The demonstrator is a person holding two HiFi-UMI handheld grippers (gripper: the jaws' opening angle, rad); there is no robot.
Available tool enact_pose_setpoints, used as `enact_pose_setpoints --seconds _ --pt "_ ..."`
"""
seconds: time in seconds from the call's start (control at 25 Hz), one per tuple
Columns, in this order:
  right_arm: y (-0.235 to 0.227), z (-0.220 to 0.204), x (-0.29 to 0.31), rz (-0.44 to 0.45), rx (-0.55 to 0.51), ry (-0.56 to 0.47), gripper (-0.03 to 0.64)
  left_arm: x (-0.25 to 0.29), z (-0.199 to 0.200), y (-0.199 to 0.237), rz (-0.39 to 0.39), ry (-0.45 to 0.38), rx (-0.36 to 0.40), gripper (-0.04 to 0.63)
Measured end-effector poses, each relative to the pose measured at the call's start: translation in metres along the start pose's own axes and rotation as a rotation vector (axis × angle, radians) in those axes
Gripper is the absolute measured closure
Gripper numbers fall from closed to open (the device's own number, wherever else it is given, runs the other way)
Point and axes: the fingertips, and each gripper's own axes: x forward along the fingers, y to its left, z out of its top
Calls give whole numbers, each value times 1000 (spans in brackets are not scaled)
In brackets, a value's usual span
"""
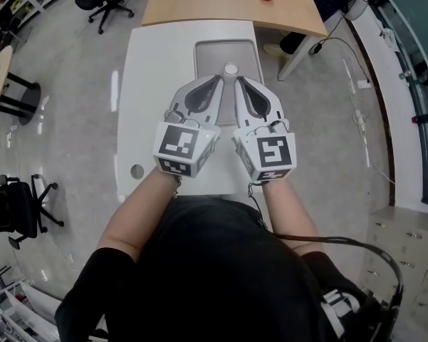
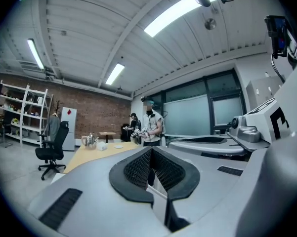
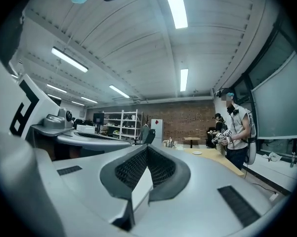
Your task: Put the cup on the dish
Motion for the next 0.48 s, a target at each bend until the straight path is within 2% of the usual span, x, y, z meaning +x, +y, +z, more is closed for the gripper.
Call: enact_pose_setpoints --seconds 0.28,0.48 --pt "14 23 -26 32 -15 -37 604 -22 16 -21 -4 -30 24 589" --pt "22 28 -41 55 -18 -55 604 -35 21 -36 7 -50 8 589"
